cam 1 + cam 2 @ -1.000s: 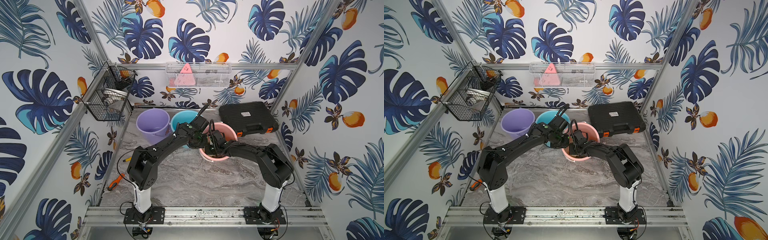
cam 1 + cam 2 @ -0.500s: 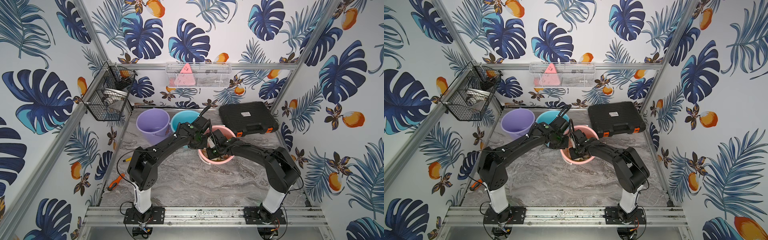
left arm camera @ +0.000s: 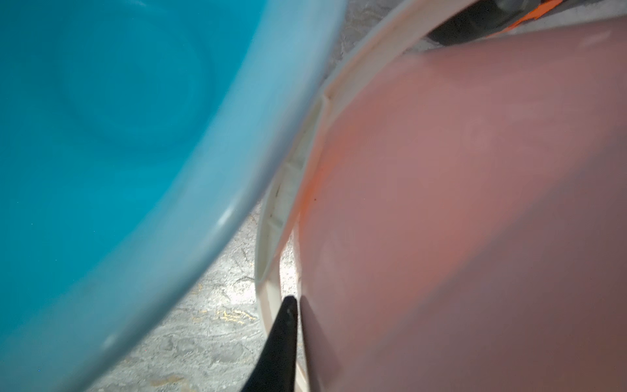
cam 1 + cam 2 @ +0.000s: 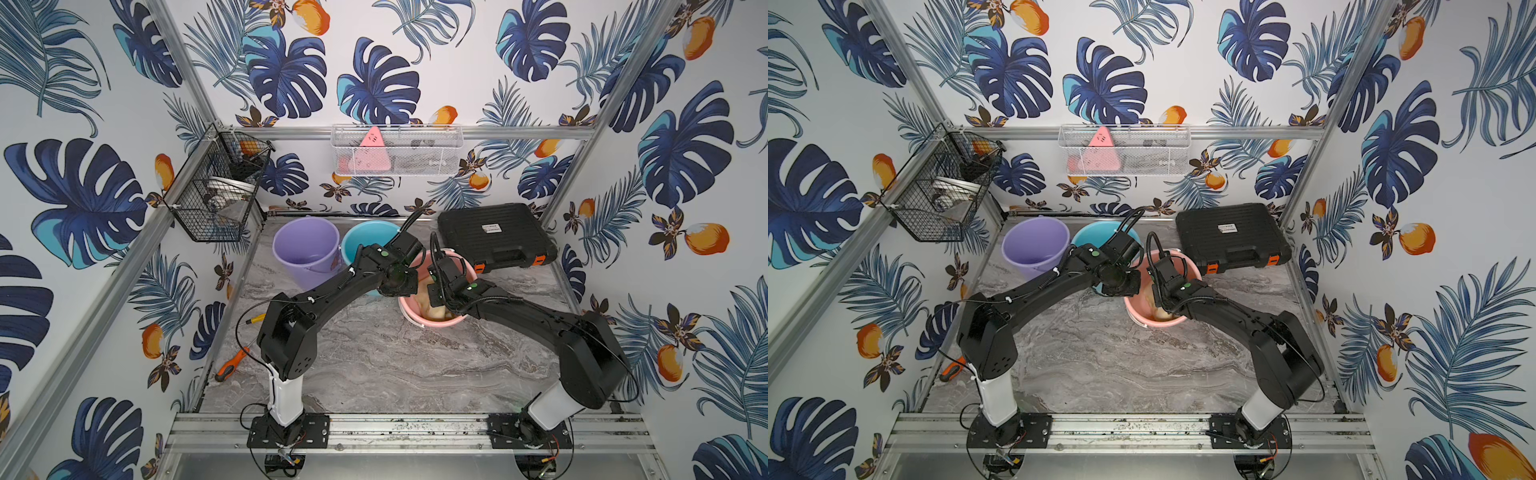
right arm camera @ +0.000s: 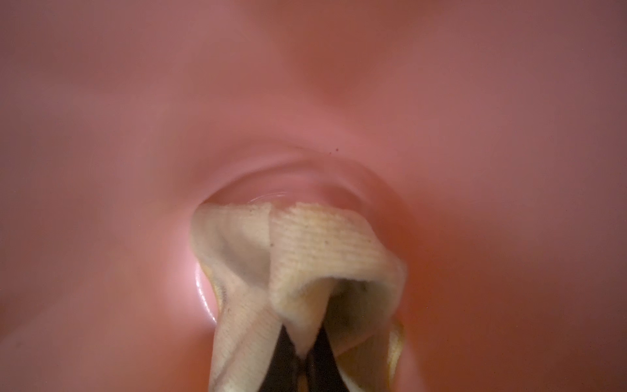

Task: Wipe the inside of the bucket with a cloth
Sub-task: Wipe the dirt from the inside of the bucket.

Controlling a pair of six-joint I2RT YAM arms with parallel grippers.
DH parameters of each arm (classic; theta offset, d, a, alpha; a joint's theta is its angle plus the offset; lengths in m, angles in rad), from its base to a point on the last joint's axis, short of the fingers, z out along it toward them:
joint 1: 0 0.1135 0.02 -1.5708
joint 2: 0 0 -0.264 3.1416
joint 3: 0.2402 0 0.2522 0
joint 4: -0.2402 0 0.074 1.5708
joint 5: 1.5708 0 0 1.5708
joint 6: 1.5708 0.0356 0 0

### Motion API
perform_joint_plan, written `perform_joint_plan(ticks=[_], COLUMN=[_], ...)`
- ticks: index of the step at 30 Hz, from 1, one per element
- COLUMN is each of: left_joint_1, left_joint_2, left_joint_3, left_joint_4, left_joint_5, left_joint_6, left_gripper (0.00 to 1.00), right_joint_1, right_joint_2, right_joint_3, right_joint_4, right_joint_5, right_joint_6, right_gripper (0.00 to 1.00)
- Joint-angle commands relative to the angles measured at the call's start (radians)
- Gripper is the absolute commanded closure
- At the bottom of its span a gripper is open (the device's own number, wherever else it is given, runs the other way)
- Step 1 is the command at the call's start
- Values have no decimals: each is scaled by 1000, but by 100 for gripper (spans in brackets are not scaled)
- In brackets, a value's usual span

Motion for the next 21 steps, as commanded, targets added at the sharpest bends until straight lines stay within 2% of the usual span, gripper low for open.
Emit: perform_joint_plan(ticks=[1,11,15,21], left_joint_1=[-4,-5,-11,-13], left_joint_2=[-4,4,12,11], left_joint_3=[-10,-50,-50,-48], left_joint_4=[-6,37,40,29], left_joint_5=[53,121,118,22], left_joint_6=[33,28,31,39], left_gripper=[100,100,100,100], right_joint_1=[0,6,6,17], right_joint_2=[47,136,187,259], right_joint_3=[26,-36,-23,59], right_joint_4=[66,295,351,241], right_joint_5=[34,-176,-338,-574], right_joint_6=[73,255,307,268], right_gripper=[100,100,100,100])
